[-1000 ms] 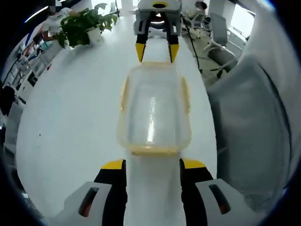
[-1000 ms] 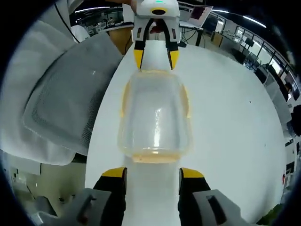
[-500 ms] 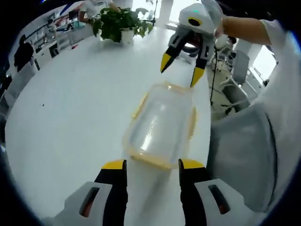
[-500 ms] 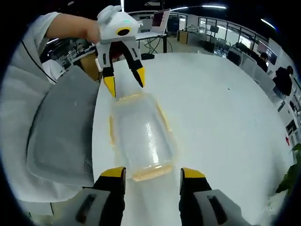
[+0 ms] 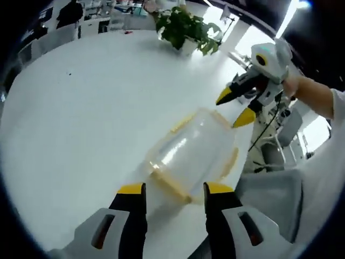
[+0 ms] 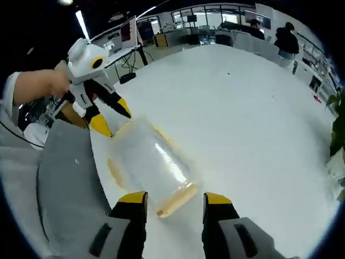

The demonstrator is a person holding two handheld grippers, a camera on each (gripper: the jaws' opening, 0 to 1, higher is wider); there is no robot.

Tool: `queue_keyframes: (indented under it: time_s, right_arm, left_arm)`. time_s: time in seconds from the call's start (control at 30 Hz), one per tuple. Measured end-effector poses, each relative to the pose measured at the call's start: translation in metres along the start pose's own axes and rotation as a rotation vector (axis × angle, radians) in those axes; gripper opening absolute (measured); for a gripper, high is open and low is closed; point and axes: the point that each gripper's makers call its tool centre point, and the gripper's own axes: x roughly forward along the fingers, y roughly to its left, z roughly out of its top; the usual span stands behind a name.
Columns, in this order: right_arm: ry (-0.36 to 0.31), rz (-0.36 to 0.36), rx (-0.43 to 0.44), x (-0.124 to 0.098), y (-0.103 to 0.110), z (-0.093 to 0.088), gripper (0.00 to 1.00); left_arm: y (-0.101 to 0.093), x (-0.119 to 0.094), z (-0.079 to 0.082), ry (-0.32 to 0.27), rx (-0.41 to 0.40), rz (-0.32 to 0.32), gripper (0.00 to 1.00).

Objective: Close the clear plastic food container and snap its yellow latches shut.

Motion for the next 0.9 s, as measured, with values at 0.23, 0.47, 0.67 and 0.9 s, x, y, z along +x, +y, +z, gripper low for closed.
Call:
queue_keyframes:
  time_s: [0.23,0.47,0.67,0.9]
  right_arm:
    - [0.007,0.020,0.263,0.007,0.002,-0.005,0.39]
    - [0.037,-0.001,0.285,0.018,0.007,-0.010,0.38]
    - [0.037,0.019,0.288,0.024,0.015,-0.007,0.38]
    - [0.045,0.024,0.303,0.026,0.017,-0.006,0.38]
  left_arm:
    - [-0.003,0.007,0.000,-0.034,-0.170,-0.006,0.43]
    - [-0.002,0.011,-0.002,-0.042,-0.231,-0.001,0.45]
    - [-0.004,0.018,-0.002,-0.041,-0.252,0.000,0.42]
    - [-0.003,0.021,-0.002,-0.032,-0.261,0.017,0.40]
